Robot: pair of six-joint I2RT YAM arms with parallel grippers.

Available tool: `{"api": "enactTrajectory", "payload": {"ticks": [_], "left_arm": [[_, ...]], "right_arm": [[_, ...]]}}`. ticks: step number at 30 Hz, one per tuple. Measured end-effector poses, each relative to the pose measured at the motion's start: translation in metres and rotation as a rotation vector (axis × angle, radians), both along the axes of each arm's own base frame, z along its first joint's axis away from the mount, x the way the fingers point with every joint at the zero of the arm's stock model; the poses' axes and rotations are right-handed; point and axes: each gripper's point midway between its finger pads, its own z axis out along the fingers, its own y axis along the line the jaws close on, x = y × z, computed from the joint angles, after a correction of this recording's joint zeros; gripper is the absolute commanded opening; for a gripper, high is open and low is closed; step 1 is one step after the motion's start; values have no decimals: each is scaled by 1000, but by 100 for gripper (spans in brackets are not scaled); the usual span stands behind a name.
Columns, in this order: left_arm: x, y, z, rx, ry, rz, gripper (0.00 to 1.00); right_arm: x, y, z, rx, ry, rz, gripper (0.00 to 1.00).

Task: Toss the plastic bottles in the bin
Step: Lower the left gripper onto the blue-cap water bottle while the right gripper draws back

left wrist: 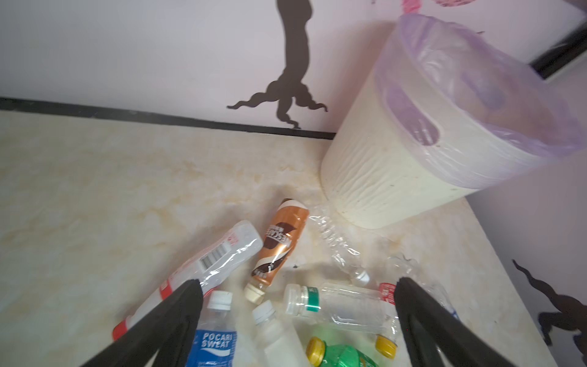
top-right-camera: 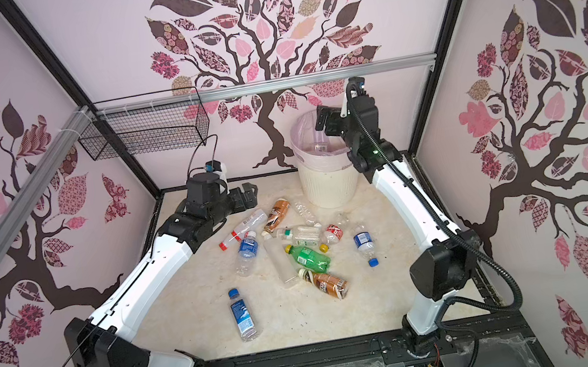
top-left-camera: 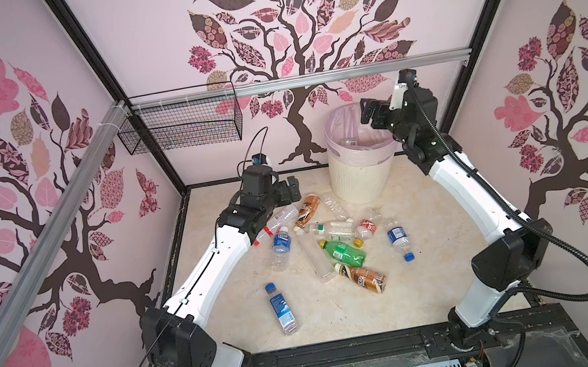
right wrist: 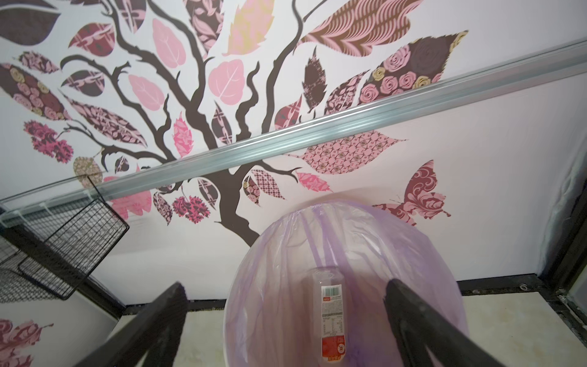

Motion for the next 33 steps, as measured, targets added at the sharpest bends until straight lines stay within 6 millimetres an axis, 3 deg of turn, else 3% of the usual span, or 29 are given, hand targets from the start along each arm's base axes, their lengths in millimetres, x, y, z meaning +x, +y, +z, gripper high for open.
{"api": "enactTrajectory", "payload": {"ticks": [7,13,16,21,25,29,33], "left_arm": [[-13,33,-46,13,158,128,98],[-37,83,-98,-58,359,289,98],[-52,105,-119,-111,443,362,98],[-86,110,-146,-147,584,391,95],[-115,104,-173,-167,705,383,93],[-145,105,-197,-161,811,395,91],[-168,105,-206,-168,841,394,90]], "right_arm": [[-43,82,-76,-91,125,193,100],[-68,116,-151,-156,254,274,100],[-80,127,-178,-190,300,298,99],[-96,143,-202,-211,331,342,100],[-101,141,-216,-221,353,341,100],[-102,137,-213,-217,342,334,100],[-109,132,-206,-208,322,330,99]]}}
